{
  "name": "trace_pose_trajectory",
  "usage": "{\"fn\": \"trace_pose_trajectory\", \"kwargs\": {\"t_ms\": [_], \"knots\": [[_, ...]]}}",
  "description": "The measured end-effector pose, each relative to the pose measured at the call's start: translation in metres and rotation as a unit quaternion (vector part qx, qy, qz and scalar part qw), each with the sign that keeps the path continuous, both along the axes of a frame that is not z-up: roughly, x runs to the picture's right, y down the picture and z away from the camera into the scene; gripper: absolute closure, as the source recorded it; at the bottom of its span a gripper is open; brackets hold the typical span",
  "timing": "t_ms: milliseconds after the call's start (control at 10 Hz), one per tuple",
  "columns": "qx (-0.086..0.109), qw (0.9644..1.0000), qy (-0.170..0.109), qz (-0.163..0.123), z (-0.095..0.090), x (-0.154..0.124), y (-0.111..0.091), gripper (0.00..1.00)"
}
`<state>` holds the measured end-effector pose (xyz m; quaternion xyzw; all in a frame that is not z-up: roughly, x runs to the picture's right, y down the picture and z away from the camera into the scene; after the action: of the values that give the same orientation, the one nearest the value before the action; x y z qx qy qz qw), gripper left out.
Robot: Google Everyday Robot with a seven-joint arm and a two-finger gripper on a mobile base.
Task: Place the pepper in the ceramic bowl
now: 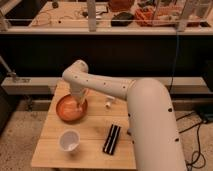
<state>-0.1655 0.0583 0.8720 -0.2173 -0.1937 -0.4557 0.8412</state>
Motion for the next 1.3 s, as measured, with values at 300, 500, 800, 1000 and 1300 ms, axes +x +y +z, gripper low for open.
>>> {"fn": "trace_pose_trajectory", "kwargs": {"t_ms": [300, 500, 800, 1000, 1300], "knots": [[-0.001, 1.0, -0.001, -0.003, 0.0008, -0.0004, 0.0007, 0.72], [-0.001, 1.0, -0.002, -0.005, 0.0013, -0.0015, 0.0012, 0.72], [-0.001, 1.0, -0.002, -0.007, 0.0018, -0.0014, 0.001, 0.76], [-0.002, 1.0, -0.002, -0.009, 0.0022, -0.0008, 0.0017, 0.7], [-0.002, 0.9999, -0.003, -0.011, 0.003, -0.0014, 0.0022, 0.7]]}}
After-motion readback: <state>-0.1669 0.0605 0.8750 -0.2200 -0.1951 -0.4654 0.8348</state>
